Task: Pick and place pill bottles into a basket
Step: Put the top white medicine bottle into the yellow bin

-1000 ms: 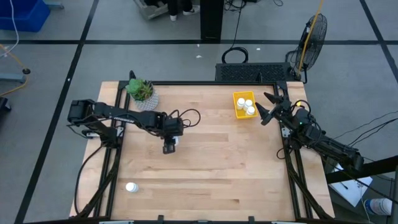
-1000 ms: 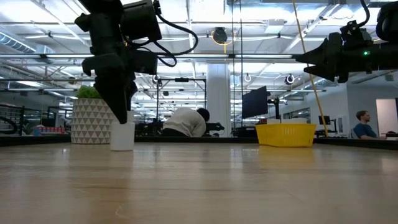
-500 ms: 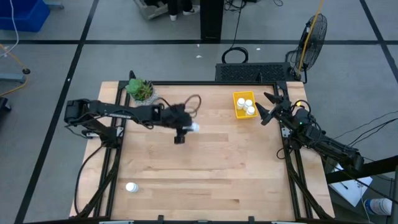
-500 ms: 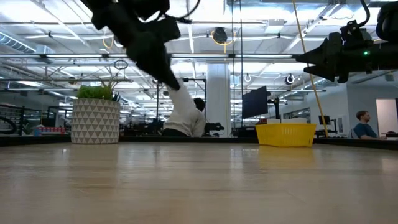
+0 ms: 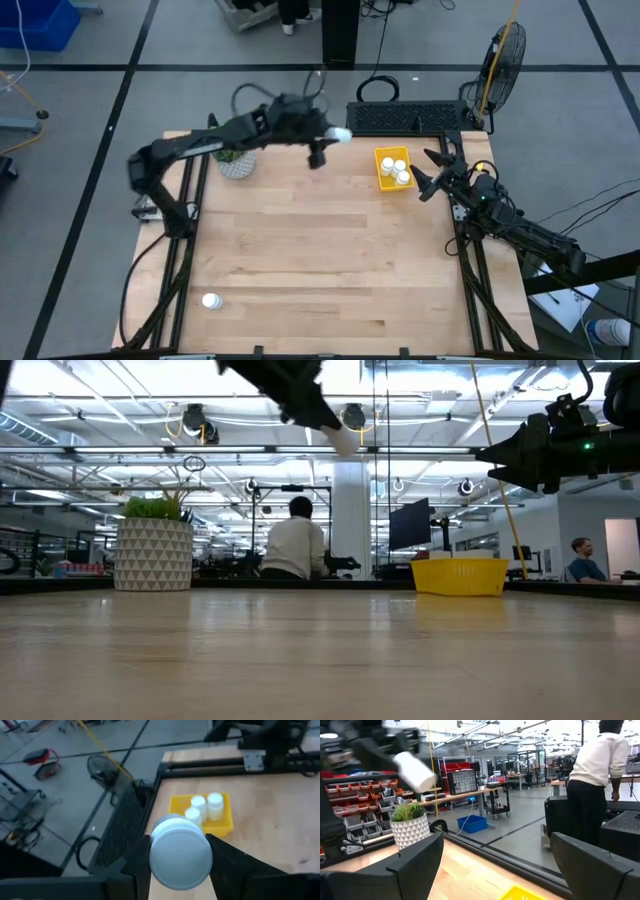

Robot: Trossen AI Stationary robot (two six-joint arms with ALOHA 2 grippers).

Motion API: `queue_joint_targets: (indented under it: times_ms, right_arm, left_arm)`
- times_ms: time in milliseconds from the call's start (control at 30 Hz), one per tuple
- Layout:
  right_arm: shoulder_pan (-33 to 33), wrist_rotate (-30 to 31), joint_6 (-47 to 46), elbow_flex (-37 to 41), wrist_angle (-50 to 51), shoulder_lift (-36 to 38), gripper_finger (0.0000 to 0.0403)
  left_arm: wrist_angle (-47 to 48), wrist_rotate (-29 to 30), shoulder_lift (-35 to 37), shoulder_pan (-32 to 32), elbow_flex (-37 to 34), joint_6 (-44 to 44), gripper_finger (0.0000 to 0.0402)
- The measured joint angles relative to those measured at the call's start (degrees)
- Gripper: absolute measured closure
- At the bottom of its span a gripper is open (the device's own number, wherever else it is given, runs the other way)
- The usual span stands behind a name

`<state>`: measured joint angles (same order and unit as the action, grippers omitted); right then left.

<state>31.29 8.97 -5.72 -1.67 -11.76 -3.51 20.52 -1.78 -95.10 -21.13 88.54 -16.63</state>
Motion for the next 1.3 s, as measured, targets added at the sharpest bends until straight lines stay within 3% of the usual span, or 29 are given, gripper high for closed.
queue_joint_targets:
  times_ms: [100,267,433,667,833,1067,1300]
  right_arm:
    - [0.0,0.0,0.0,0.0,0.05,0.0,0.0041]
    - [-0.01,0.0,0.01,0.0,0.03,0.0,0.0041]
    - [0.0,-0.02,0.0,0.0,-0.01,0.0,0.0041]
    - [0.0,-0.02,0.0,0.0,-0.01,0.0,0.0041]
    - [0.0,-0.02,0.0,0.0,-0.05,0.0,0.0041]
    - [0.0,-0.02,0.0,0.0,-0.02,0.0,0.0041]
    - [0.0,-0.02,0.0,0.0,-0.01,0.0,0.0041]
  left_arm:
    - [5.05,-4.1,-6.24,-1.13,8.99,-1.18,0.0246]
    - [11.8,-6.12,-17.28,-1.09,23.22,-3.72,0.0246]
    - [12.72,-8.02,-25.18,-0.74,31.0,-5.51,0.0246]
    - [11.54,-9.3,-30.23,-2.03,32.85,-5.8,0.0246]
    - [6.84,-13.28,-31.99,-2.8,32.87,-5.31,0.0246]
    - [4.62,-13.87,-32.16,-2.75,32.87,-5.44,0.0246]
    - [4.76,-18.53,-32.16,-1.6,32.87,-4.49,0.0246]
